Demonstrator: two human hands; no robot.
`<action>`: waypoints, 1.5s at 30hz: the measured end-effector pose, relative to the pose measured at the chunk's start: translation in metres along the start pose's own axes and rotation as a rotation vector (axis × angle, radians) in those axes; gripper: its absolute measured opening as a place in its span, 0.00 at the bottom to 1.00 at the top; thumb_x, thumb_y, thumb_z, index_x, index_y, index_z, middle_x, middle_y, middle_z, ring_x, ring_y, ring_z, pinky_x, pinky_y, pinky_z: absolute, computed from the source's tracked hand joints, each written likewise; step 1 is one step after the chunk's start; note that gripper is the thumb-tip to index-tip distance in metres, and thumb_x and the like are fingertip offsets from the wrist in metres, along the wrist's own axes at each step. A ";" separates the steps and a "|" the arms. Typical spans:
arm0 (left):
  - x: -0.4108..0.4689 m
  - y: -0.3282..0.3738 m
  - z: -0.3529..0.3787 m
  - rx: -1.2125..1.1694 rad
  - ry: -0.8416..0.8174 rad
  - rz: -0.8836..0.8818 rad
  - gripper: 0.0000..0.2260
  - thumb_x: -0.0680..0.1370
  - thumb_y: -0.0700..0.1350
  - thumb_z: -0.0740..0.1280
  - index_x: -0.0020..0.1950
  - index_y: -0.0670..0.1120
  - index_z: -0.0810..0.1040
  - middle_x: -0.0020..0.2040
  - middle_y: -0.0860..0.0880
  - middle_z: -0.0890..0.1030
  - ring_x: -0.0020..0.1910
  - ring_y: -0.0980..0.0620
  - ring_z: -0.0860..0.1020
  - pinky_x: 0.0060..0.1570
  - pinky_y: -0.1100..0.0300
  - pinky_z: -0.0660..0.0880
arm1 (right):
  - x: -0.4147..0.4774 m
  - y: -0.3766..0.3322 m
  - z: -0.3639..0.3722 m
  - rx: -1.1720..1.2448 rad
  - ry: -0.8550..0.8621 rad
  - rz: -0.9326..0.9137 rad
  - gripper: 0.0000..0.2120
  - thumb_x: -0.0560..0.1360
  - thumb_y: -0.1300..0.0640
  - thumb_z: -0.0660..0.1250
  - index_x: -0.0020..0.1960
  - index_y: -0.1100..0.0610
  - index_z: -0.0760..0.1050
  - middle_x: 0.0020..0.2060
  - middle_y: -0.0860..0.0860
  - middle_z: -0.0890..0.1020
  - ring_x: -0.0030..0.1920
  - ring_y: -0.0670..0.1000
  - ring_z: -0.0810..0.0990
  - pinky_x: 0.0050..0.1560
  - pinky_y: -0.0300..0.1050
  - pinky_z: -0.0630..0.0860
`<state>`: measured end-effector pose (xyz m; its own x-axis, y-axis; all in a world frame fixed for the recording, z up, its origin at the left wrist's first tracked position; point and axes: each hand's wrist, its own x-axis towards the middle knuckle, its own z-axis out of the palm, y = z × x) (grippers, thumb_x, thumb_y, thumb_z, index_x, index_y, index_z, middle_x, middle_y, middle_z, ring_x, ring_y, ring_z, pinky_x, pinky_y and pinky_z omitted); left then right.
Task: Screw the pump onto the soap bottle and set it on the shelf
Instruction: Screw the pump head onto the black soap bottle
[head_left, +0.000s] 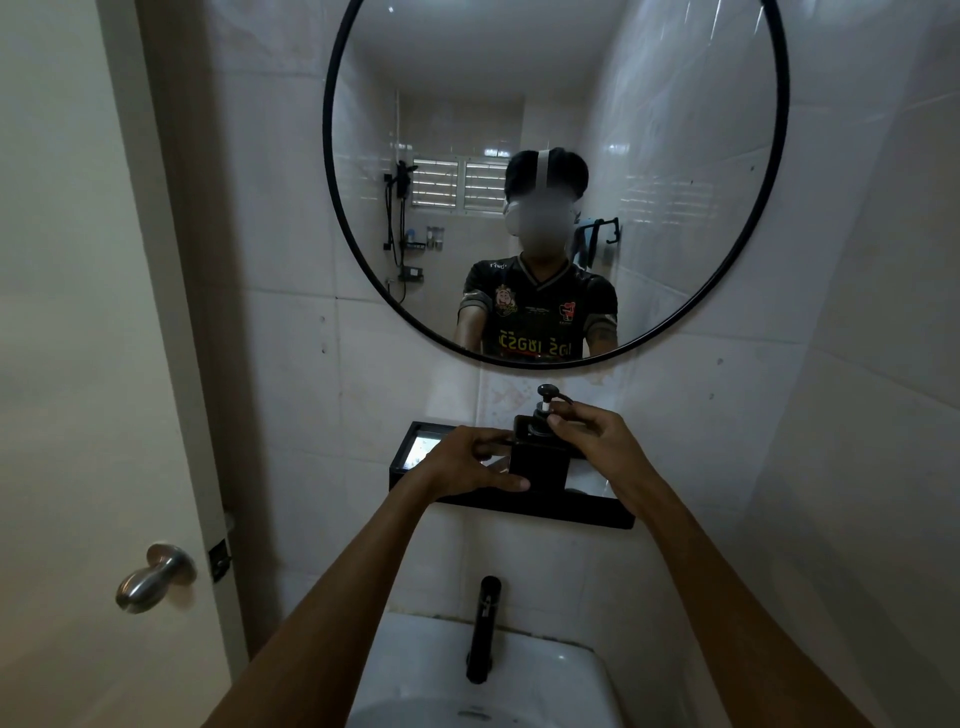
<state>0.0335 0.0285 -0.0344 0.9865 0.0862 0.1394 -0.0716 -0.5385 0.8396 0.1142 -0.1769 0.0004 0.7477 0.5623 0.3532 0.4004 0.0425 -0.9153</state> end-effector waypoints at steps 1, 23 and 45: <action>0.000 0.000 0.000 -0.004 -0.002 0.001 0.31 0.68 0.48 0.82 0.70 0.52 0.79 0.61 0.53 0.85 0.63 0.58 0.81 0.64 0.61 0.73 | 0.001 0.001 0.000 -0.008 0.001 -0.003 0.09 0.77 0.58 0.70 0.57 0.54 0.84 0.51 0.49 0.87 0.54 0.43 0.84 0.55 0.34 0.76; 0.001 -0.002 0.000 0.024 0.010 0.015 0.32 0.67 0.50 0.82 0.70 0.54 0.79 0.62 0.55 0.85 0.64 0.57 0.80 0.69 0.54 0.73 | 0.002 0.005 -0.001 0.001 0.016 -0.001 0.10 0.76 0.56 0.72 0.56 0.54 0.83 0.52 0.50 0.86 0.56 0.45 0.84 0.58 0.37 0.76; -0.002 0.001 -0.001 0.027 0.014 0.012 0.33 0.65 0.53 0.82 0.70 0.53 0.79 0.62 0.55 0.84 0.65 0.56 0.80 0.70 0.50 0.73 | 0.002 0.004 0.000 0.007 0.019 0.030 0.06 0.77 0.55 0.70 0.53 0.48 0.82 0.55 0.51 0.84 0.59 0.47 0.81 0.59 0.38 0.75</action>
<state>0.0314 0.0282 -0.0333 0.9834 0.0915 0.1565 -0.0788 -0.5617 0.8236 0.1172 -0.1753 -0.0021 0.7693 0.5477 0.3291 0.3740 0.0317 -0.9269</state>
